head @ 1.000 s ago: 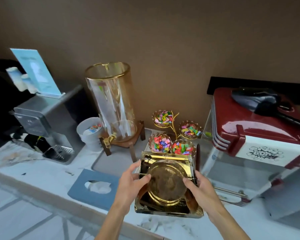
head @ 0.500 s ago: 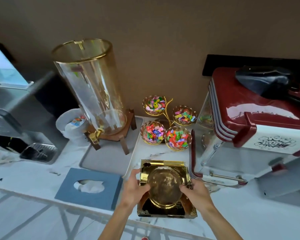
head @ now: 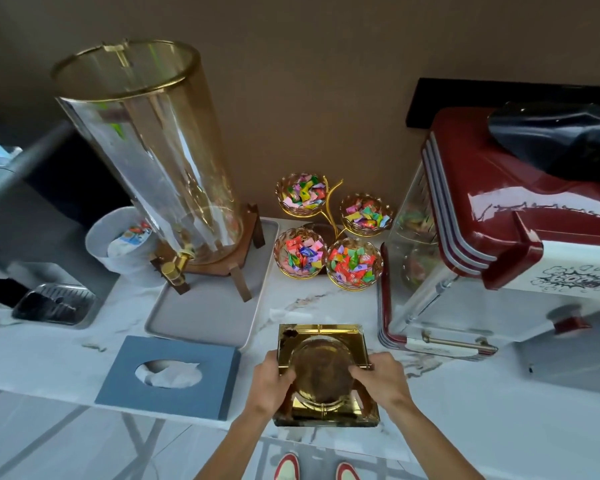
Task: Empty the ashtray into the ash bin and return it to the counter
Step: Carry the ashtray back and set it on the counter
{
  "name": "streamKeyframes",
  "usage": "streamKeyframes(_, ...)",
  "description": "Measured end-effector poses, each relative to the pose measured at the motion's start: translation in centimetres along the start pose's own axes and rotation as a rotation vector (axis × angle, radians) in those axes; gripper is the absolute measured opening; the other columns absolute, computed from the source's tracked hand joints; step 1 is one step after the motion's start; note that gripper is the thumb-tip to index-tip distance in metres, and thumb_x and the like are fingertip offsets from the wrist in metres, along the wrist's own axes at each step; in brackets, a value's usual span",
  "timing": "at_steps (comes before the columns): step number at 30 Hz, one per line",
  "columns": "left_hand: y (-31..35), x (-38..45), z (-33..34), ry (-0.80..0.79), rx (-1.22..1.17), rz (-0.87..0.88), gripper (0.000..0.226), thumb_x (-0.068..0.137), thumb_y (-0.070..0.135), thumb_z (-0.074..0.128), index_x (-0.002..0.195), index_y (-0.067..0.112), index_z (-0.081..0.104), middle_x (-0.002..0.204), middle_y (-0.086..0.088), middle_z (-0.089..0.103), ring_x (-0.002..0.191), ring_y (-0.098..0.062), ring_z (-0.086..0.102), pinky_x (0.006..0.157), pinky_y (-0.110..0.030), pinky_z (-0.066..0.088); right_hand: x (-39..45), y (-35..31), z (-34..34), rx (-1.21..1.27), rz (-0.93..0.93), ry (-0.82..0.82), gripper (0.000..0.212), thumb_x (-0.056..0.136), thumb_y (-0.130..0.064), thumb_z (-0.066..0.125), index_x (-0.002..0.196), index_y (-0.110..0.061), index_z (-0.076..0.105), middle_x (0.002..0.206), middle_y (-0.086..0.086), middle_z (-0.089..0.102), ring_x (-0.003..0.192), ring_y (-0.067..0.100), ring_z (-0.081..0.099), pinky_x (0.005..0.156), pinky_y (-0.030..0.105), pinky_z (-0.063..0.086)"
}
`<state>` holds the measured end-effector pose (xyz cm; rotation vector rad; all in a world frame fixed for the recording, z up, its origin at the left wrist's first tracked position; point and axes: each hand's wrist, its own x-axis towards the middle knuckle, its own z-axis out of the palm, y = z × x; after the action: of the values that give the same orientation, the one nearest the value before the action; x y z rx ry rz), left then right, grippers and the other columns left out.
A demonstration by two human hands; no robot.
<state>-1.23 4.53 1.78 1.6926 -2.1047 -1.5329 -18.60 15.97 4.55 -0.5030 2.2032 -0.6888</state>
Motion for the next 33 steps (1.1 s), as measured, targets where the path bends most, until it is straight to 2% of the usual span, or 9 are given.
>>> streamKeyframes(3, -0.3, 1.0, -0.1, 0.004, -0.023, -0.012, 0.033, 0.098, 0.021, 0.062, 0.128, 0.015, 0.052, 0.105, 0.002, 0.064, 0.089, -0.01, 0.062, 0.069, -0.012, 0.053, 0.5, 0.4, 0.6, -0.027, -0.013, 0.023, 0.029, 0.088, -0.026, 0.074, 0.061, -0.025, 0.066, 0.06, -0.008, 0.069, 0.056, 0.004, 0.068, 0.044, 0.007, 0.042)
streamKeyframes(5, -0.3, 1.6, -0.2, 0.01, -0.036, -0.028, 0.033, 0.096, 0.02, 0.066, 0.126, 0.013, 0.054, 0.105, 0.0, 0.067, 0.09, -0.013, 0.063, 0.075, -0.019, 0.056, 0.6, 0.6, 1.0, -0.033, -0.037, 0.057, 0.038, 0.088, -0.024, 0.074, 0.054, -0.028, 0.06, 0.054, -0.014, 0.063, 0.051, -0.001, 0.062, 0.039, 0.005, 0.039)
streamKeyframes(8, -0.4, 2.4, -0.2, 0.014, -0.043, -0.051, 0.036, 0.093, 0.019, 0.069, 0.125, 0.012, 0.055, 0.11, -0.004, 0.069, 0.095, -0.017, 0.064, 0.085, -0.029, 0.057, 1.0, 0.7, 1.4, -0.04, -0.035, 0.083, 0.04, 0.089, -0.025, 0.074, 0.054, -0.03, 0.056, 0.055, -0.013, 0.06, 0.054, 0.003, 0.059, 0.039, 0.006, 0.036)
streamKeyframes(11, -0.3, 3.2, -0.3, 0.015, -0.035, -0.065, 0.037, 0.089, 0.019, 0.073, 0.119, 0.015, 0.053, 0.103, 0.0, 0.064, 0.094, -0.018, 0.064, 0.086, -0.032, 0.058, 1.6, 0.8, 1.7, -0.049, -0.034, 0.1, 0.039, 0.089, -0.026, 0.073, 0.054, -0.03, 0.057, 0.056, -0.013, 0.06, 0.054, 0.001, 0.059, 0.04, 0.007, 0.034)
streamKeyframes(16, 0.1, 4.6, -0.5, 0.014, 0.037, -0.06, 0.031, 0.088, 0.017, 0.074, 0.103, 0.019, 0.046, 0.091, 0.001, 0.064, 0.073, -0.006, 0.059, 0.06, -0.019, 0.05, 2.4, 1.1, 2.5, -0.057, -0.011, 0.12, 0.027, 0.089, -0.029, 0.073, 0.063, -0.022, 0.069, 0.064, -0.004, 0.068, 0.059, 0.006, 0.061, 0.046, 0.008, 0.033)
streamKeyframes(20, 0.6, 5.5, -0.7, -0.003, 0.107, -0.058, 0.03, 0.089, 0.021, 0.074, 0.103, 0.015, 0.047, 0.086, 0.003, 0.062, 0.067, -0.004, 0.055, 0.047, -0.013, 0.04, 3.1, 1.2, 3.0, -0.058, 0.019, 0.124, 0.033, 0.087, -0.031, 0.075, 0.059, -0.016, 0.068, 0.058, -0.004, 0.065, 0.053, 0.003, 0.059, 0.039, 0.008, 0.035)
streamKeyframes(26, 1.0, 6.2, -0.6, -0.048, 0.233, -0.012, 0.025, 0.094, 0.016, 0.066, 0.106, 0.013, 0.045, 0.093, -0.004, 0.058, 0.073, -0.011, 0.057, 0.049, -0.015, 0.045, 4.1, 1.0, 3.1, -0.1, 0.059, 0.115, 0.027, 0.089, -0.025, 0.072, 0.074, -0.003, 0.074, 0.069, 0.007, 0.072, 0.059, 0.012, 0.065, 0.046, 0.014, 0.043)
streamKeyframes(29, 1.3, 6.4, -0.5, -0.048, 0.242, -0.001, 0.024, 0.095, 0.017, 0.065, 0.107, 0.013, 0.045, 0.096, -0.005, 0.059, 0.081, -0.014, 0.062, 0.057, -0.018, 0.052, 4.4, 0.6, 3.1, -0.111, 0.056, 0.124, 0.026, 0.09, -0.023, 0.072, 0.07, -0.005, 0.07, 0.063, 0.001, 0.066, 0.054, 0.008, 0.06, 0.037, 0.011, 0.037)
streamKeyframes(33, 1.6, 6.8, -0.6, -0.053, 0.252, -0.005, 0.026, 0.094, 0.018, 0.066, 0.104, 0.013, 0.043, 0.097, -0.006, 0.058, 0.092, -0.022, 0.068, 0.073, -0.028, 0.06, 4.7, 0.2, 2.9, -0.145, 0.08, 0.106, 0.027, 0.091, -0.025, 0.071, 0.077, -0.003, 0.065, 0.075, 0.008, 0.066, 0.064, 0.018, 0.061, 0.045, 0.016, 0.036)
